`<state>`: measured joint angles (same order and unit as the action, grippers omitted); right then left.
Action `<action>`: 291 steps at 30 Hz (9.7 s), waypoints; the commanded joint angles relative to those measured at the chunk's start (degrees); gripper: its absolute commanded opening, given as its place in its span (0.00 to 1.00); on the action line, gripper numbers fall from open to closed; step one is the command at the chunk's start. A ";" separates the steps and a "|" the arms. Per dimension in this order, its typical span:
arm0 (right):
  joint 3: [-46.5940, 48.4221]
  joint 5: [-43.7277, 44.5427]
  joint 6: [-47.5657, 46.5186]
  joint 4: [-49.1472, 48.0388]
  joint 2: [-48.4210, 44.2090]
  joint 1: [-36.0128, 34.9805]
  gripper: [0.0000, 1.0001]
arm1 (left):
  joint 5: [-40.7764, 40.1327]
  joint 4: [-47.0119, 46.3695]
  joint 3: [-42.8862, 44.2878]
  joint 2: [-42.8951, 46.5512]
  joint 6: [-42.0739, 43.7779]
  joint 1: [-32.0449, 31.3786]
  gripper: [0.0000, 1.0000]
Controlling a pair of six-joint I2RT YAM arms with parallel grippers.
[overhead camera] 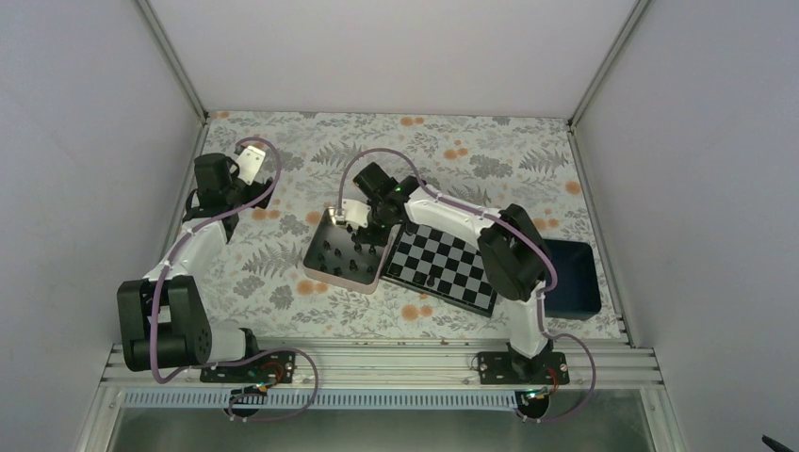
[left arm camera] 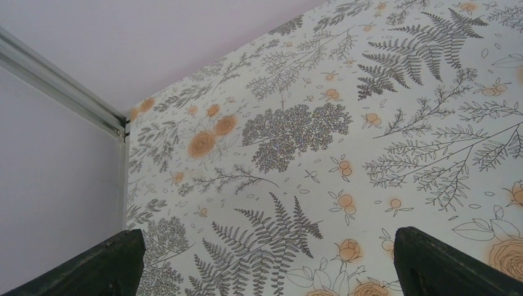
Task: Set up the chess pieces on the board
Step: Pick up the chess piece from the storage box, then place the chess piece on the chessboard, then pick up the chess piece from the storage box, then place the chess piece on the chessboard.
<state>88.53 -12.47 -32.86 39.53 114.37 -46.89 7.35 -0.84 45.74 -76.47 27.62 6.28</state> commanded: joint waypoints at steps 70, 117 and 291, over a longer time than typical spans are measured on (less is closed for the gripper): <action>-43.98 -2.60 -4.02 8.45 -47.95 16.98 0.04 | 1.57 -1.23 -1.04 1.41 -0.48 0.48 1.00; -51.72 -3.17 -11.26 2.14 -46.37 19.31 0.05 | -0.15 -0.78 -0.43 -0.06 0.25 0.40 1.00; -22.27 -4.18 -1.39 5.17 -15.23 4.44 0.29 | 2.67 -0.56 -0.53 -0.92 0.51 0.40 1.00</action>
<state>64.27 -15.84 -33.95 43.81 100.57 -42.00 9.69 -0.58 44.69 -76.88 27.81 6.37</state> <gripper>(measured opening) 0.263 0.999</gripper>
